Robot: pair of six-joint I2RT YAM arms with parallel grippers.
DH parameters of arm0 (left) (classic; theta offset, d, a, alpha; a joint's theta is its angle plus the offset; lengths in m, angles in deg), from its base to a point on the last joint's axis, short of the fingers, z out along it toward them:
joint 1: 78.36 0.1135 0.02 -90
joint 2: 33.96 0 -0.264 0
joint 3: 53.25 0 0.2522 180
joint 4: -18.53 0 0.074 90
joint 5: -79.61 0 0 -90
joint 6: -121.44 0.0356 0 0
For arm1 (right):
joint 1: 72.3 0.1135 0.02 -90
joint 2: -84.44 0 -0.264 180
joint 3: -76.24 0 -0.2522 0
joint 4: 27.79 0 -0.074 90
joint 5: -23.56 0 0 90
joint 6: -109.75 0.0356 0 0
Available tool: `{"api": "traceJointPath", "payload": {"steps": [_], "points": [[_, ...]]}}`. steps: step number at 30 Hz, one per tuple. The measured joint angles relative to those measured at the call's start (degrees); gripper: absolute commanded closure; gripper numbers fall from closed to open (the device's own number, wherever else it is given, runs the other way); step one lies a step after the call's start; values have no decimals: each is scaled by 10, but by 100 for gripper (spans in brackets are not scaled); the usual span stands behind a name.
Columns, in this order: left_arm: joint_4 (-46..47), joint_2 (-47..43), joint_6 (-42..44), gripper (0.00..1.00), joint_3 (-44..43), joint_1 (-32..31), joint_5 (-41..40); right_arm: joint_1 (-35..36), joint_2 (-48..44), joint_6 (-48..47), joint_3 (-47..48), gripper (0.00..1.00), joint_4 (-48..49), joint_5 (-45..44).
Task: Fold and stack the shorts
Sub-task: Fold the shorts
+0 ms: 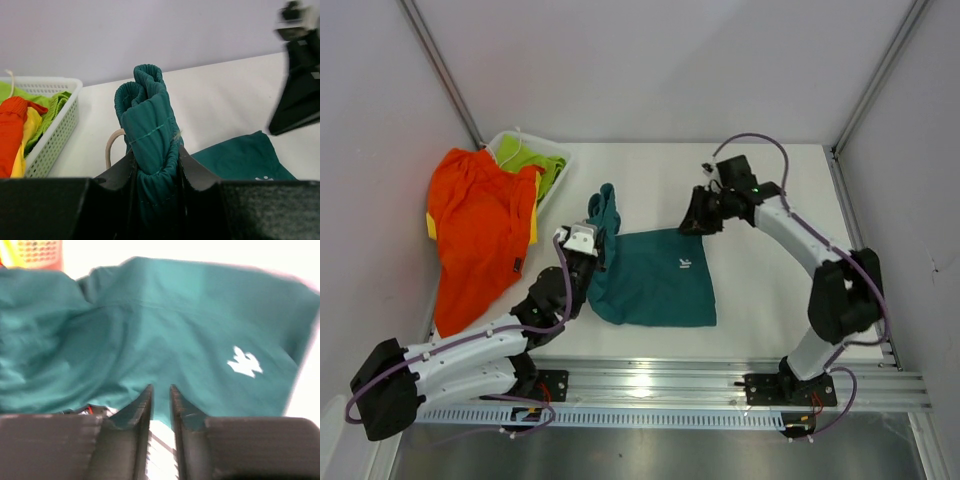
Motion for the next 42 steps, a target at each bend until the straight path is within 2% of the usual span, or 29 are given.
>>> {"api": "traceJointPath", "payload": {"steps": [4,10,21,29,32,36,38,39,42], "points": [[0,0,8,100,0,-4,-15,-43,-111,-14,-133,58,4,-40],[6,2,15,100,0,-9,-24,-85,-147,-28,-272,49,-11,-71],[23,16,36,100,0,-34,-39,-90,-156,-30,-335,49,37,-71],[41,28,67,100,0,-60,-60,-86,-127,-19,-362,52,93,-40],[54,36,82,100,-1,-73,-68,-82,-119,-14,-364,58,108,-28],[74,51,109,100,-4,-94,-80,-73,-109,-7,-364,78,127,-19],[89,63,127,100,-7,-107,-85,-70,-102,-4,-364,83,132,-17],[96,70,137,100,-9,-115,-90,-68,-98,-2,-365,89,137,-16],[123,99,172,100,-21,-138,-103,-62,-91,2,-373,92,148,-15]]}}
